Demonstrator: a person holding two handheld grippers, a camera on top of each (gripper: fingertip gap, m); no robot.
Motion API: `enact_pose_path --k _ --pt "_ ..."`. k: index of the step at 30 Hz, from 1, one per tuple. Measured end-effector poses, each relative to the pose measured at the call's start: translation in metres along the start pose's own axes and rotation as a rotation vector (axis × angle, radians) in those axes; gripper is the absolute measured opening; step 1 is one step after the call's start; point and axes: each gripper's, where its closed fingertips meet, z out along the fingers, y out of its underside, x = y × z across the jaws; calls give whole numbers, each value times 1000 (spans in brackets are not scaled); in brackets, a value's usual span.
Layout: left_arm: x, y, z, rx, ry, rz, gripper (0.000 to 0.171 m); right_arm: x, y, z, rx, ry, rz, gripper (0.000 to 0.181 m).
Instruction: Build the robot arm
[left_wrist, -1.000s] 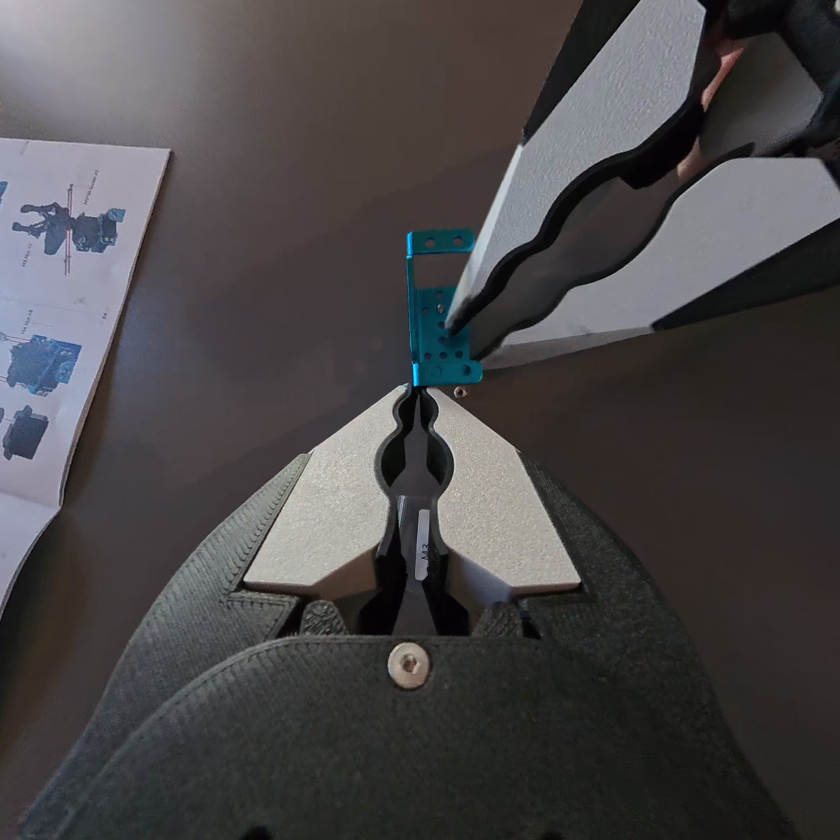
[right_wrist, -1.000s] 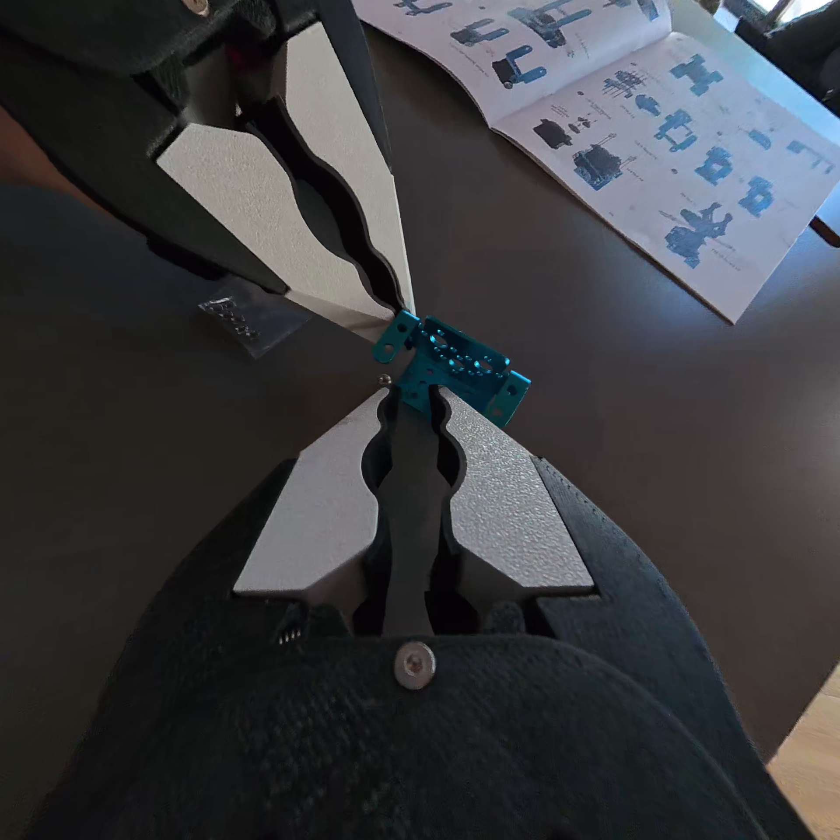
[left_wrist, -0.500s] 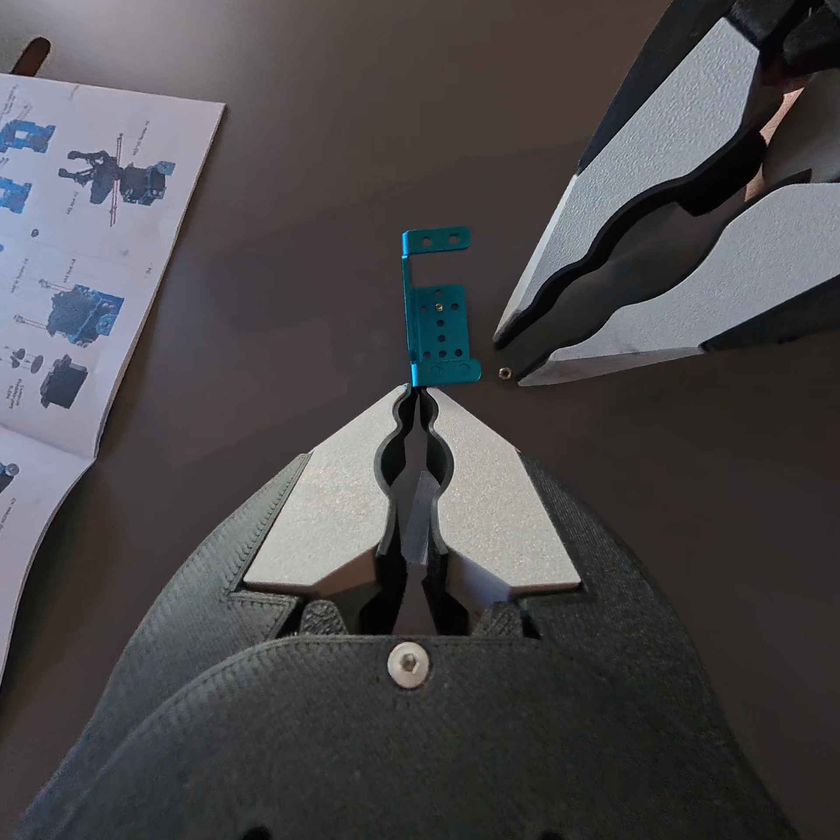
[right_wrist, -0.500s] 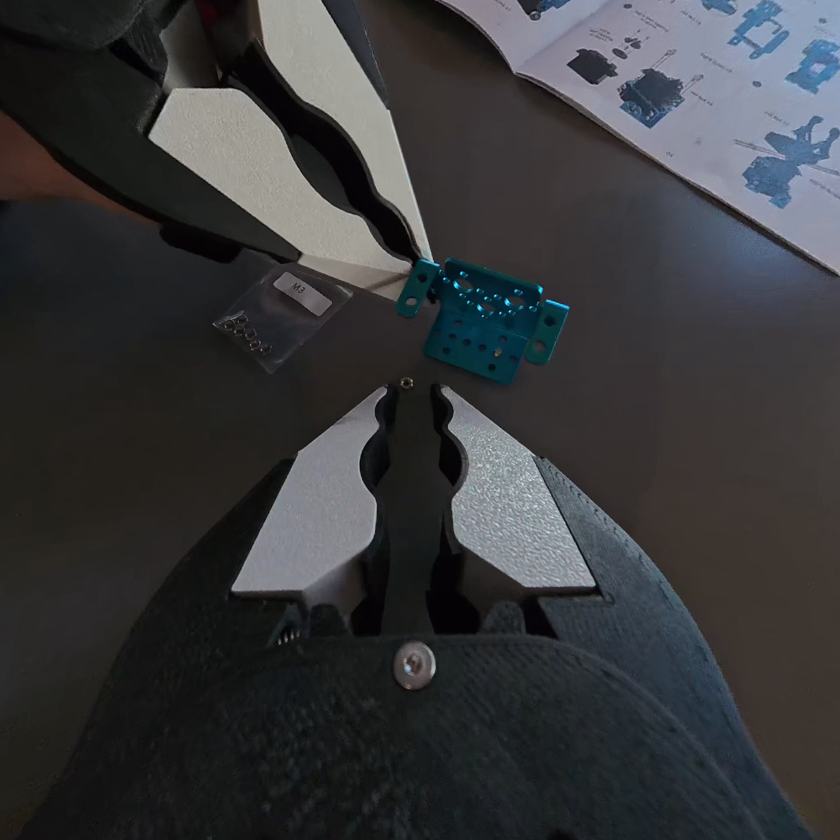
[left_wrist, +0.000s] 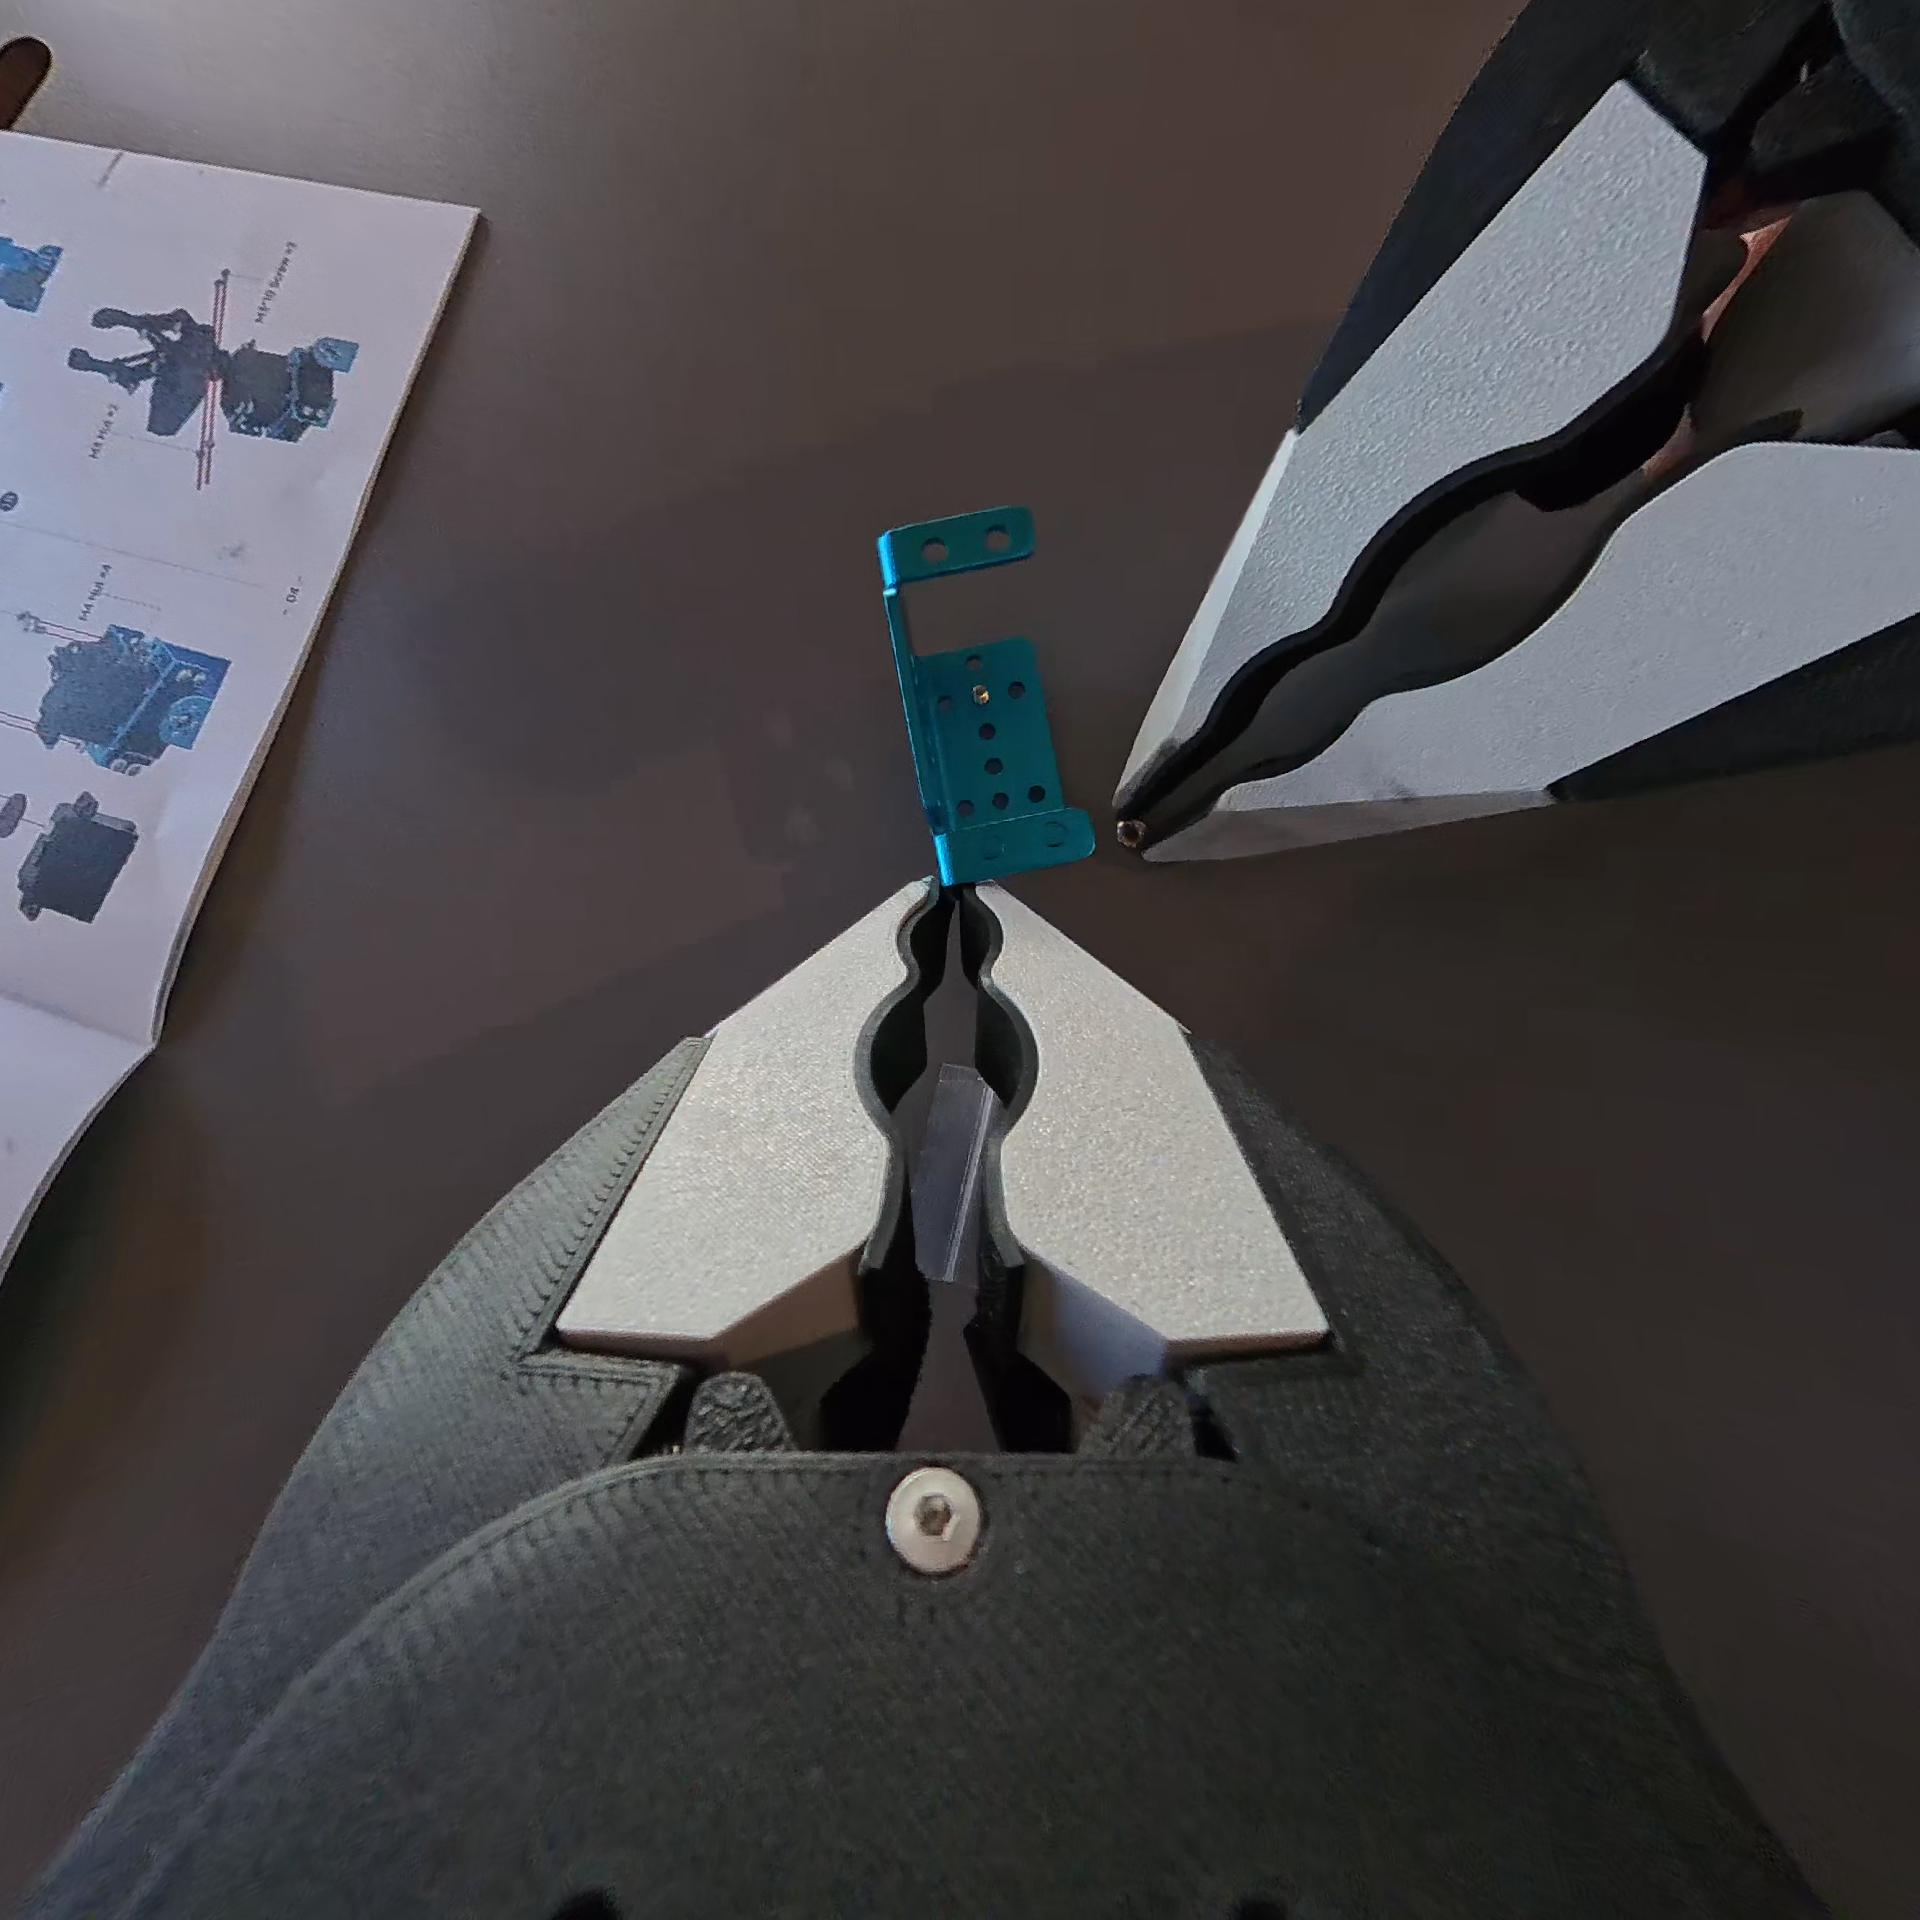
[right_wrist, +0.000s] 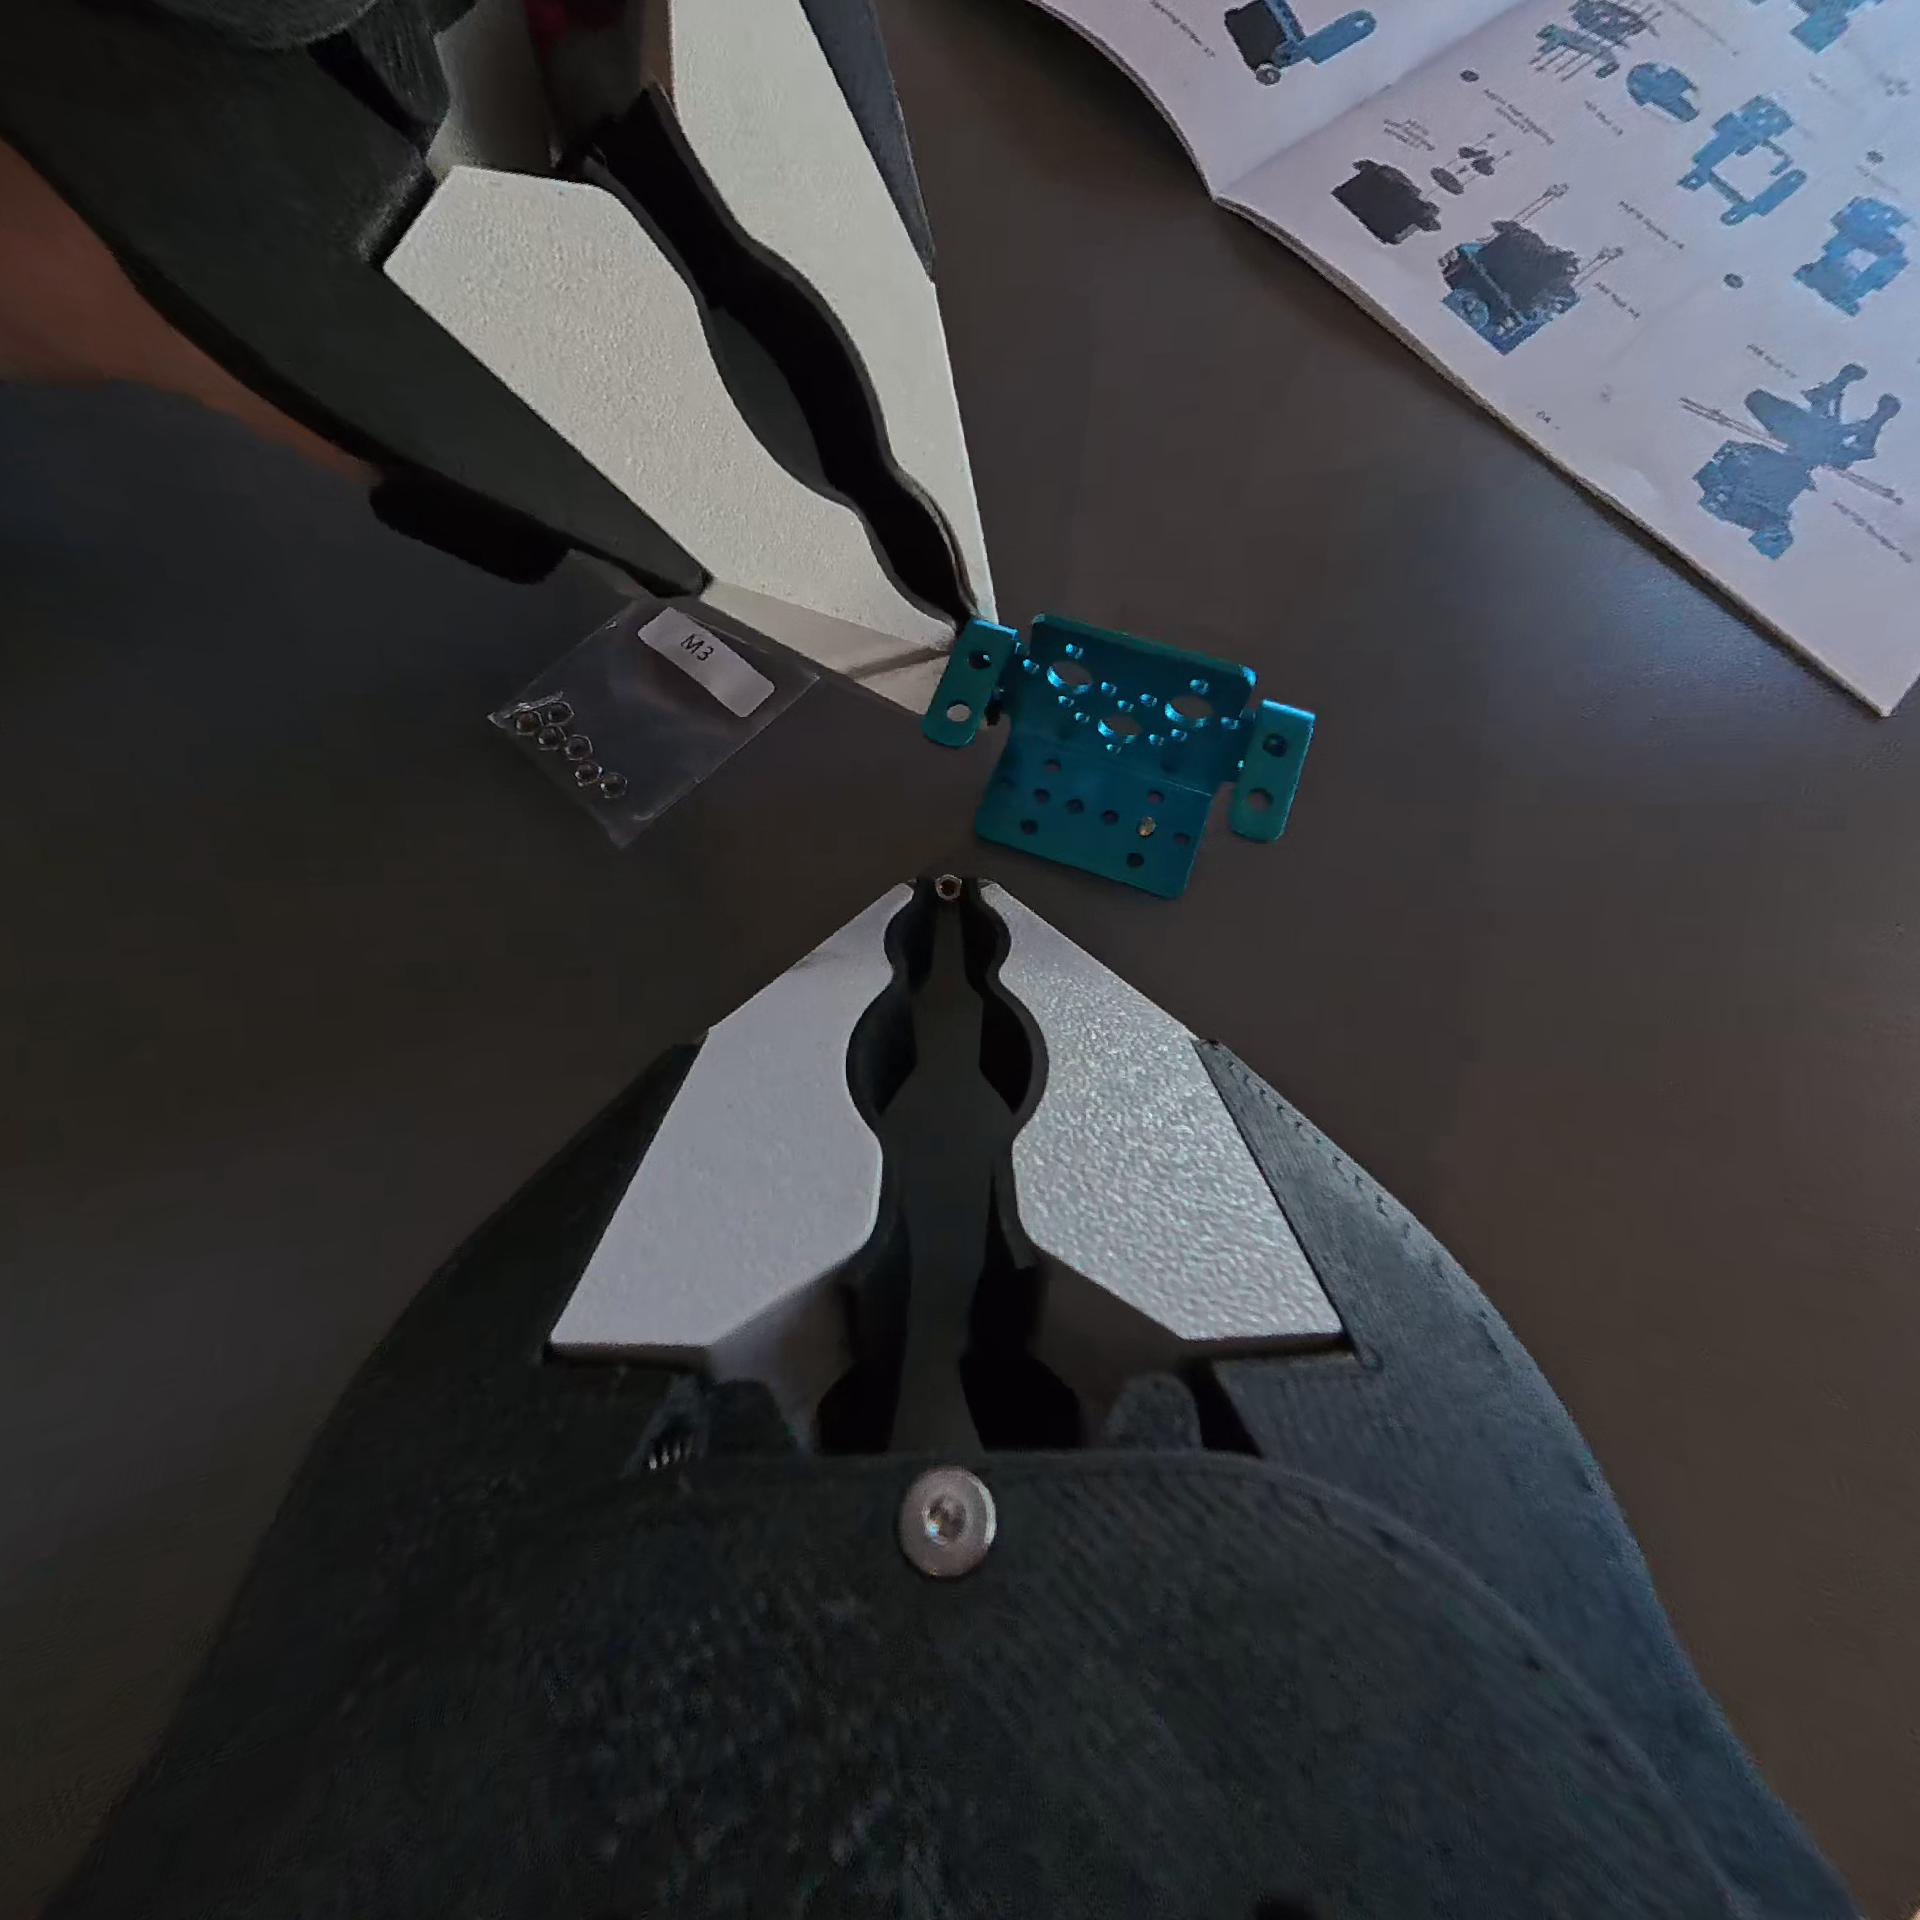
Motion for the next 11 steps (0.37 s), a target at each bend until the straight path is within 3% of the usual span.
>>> enact_pose_path --k 11 --pt "8 0 0 3 40 -22 1 30 -14 -11 115 154 87 5"
